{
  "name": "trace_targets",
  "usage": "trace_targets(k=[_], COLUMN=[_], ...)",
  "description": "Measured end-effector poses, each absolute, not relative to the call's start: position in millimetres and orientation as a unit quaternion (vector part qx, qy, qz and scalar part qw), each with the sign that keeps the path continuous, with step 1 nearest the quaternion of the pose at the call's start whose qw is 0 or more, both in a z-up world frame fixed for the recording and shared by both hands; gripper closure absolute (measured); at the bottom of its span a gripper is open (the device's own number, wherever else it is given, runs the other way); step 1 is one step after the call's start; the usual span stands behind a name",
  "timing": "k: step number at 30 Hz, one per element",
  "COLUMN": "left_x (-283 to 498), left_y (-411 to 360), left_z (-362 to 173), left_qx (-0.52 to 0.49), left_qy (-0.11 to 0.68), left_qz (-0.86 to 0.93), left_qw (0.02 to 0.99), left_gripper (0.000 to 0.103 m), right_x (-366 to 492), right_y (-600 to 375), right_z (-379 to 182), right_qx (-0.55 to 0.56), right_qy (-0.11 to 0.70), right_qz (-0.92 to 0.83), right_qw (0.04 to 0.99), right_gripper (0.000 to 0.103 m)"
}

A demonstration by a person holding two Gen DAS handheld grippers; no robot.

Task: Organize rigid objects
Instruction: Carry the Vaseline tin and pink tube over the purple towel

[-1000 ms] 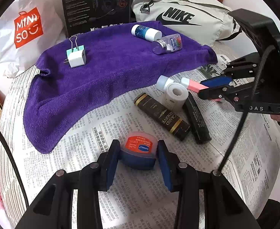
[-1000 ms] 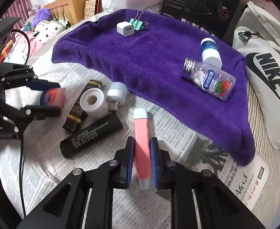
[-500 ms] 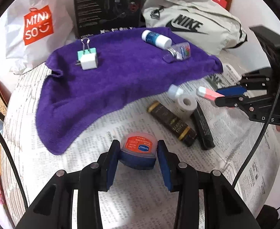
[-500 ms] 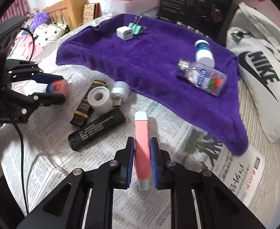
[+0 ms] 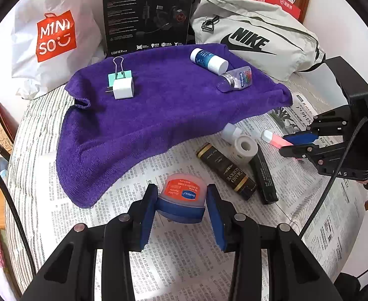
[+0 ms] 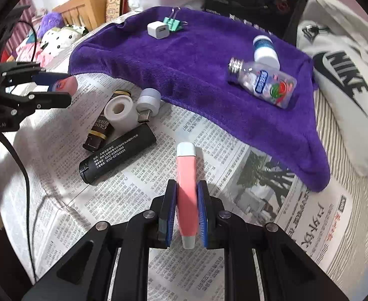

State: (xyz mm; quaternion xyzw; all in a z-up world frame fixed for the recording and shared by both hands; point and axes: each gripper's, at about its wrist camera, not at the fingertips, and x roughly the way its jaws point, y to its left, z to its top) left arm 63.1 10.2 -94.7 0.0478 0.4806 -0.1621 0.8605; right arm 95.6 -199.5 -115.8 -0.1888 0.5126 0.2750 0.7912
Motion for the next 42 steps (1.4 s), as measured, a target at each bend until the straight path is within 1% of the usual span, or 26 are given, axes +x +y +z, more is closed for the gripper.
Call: trace_targets(k=[6, 9, 19, 29, 35, 42], left_x=[64.9, 67.7, 98.8, 146.0, 169.0, 185.1], left_y=[13.0, 17.6, 34.6, 48.0, 53.1, 54.9], left_z=[-91.5, -84.4, -60.6, -52.6, -62.4, -74.9], left_qx=[0.04, 0.037, 0.022, 0.011, 0.0, -0.006], left_qy=[0.477, 0.471, 0.458, 0.456, 0.466, 0.474], left_qz=[-0.162, -0.16, -0.149, -0.127, -0.125, -0.126], left_qw=[0.863, 0.867, 0.876, 0.881, 0.876, 0.872], left_gripper=[0.065, 0.065, 0.065, 0.065, 0.065, 0.065], right_x=[95.0, 96.9, 111.0, 181.0, 224.4, 265.2], right_y=[-198.1, -203.3, -211.6, -182.7, -159.2, -142.5], right_z=[-114.7, -109.1, -66.5, -34.3, -38.7, -72.4], right_qx=[-0.201, -0.178, -0.137, -0.12, -0.118, -0.128], right_qy=[0.509, 0.514, 0.484, 0.453, 0.454, 0.478], right_qz=[0.277, 0.285, 0.303, 0.302, 0.295, 0.27], right_qw=[0.79, 0.789, 0.809, 0.83, 0.833, 0.826], right_gripper=[0.087, 0.087, 0.087, 0.087, 0.087, 0.087])
